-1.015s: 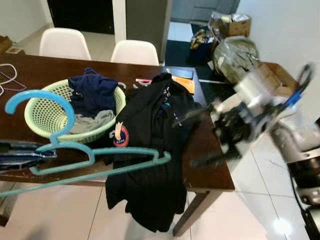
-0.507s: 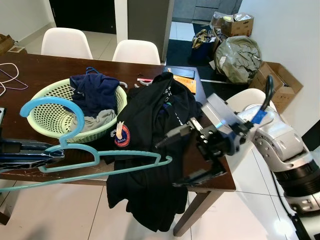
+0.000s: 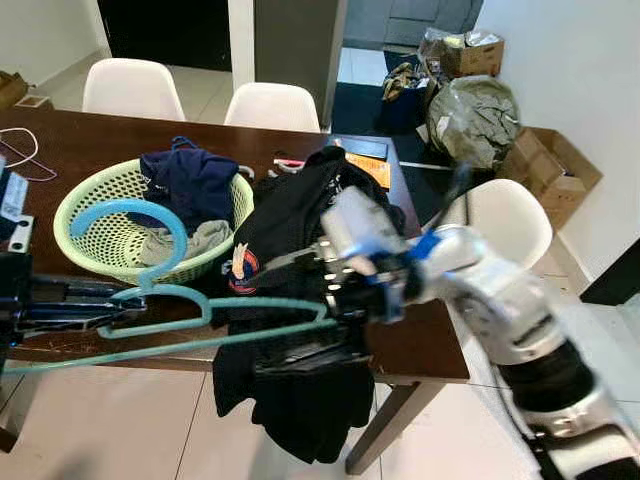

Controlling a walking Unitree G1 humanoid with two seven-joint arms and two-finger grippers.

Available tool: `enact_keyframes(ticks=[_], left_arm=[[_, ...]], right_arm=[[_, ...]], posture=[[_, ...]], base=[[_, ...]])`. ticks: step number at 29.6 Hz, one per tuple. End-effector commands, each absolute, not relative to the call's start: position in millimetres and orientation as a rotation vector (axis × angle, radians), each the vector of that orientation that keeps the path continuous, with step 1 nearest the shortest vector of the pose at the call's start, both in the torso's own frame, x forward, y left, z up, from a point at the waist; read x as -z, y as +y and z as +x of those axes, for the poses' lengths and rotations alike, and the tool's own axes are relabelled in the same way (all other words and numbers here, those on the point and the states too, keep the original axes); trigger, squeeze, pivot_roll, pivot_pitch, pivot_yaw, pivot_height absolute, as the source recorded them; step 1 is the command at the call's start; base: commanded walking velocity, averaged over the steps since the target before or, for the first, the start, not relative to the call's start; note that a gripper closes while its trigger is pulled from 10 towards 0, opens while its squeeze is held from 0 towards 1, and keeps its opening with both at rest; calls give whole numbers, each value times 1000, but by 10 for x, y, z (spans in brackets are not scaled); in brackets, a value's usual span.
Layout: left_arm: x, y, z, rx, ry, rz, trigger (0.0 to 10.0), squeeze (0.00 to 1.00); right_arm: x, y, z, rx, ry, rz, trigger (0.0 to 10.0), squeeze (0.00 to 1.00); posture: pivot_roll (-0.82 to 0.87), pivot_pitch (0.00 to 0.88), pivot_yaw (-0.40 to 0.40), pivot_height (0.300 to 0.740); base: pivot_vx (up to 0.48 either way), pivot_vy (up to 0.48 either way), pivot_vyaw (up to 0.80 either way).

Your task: Hang hanger

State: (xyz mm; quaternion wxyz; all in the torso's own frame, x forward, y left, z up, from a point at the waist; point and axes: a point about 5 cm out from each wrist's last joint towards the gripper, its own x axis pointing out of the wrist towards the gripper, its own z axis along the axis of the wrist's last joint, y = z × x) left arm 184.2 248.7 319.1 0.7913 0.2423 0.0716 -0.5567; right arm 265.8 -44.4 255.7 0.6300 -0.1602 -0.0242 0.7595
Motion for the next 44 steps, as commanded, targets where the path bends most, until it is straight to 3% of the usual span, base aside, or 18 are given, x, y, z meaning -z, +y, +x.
enact_keyframes(ticks=[1,8,9,32,33,44], left_arm=[[-3184,2475,1849,1201,141,528,10000,0],[-3153,2452,1880,1195,126,527,10000,0],[-3147,2450,1879,1195,125,526,10000,0],[-3104,2431,1882,1206,140,483,10000,0],[-3108,2420,1861,1228,143,459,10000,1000],[-3271,2461,2032,1028,-38,474,10000,1000]], right_arm=[[-2554,-454,2682,-1714,-37,-388,10000,0],[-2468,-244,2614,-1645,18,-340,10000,0],[-2455,-228,2596,-1647,25,-334,0,0],[-2435,-187,2664,-1567,22,-327,0,0],[-2436,-196,2688,-1555,17,-328,0,0],[-2367,-302,2916,-1427,27,-339,0,0]], posture=[[153,16,-66,740],[141,15,-74,740],[140,15,-77,740],[147,16,-78,740],[149,15,-79,740],[161,15,-81,740]], base=[[0,0,0],[0,0,0],[0,0,0],[0,0,0],[0,0,0],[0,0,0]])
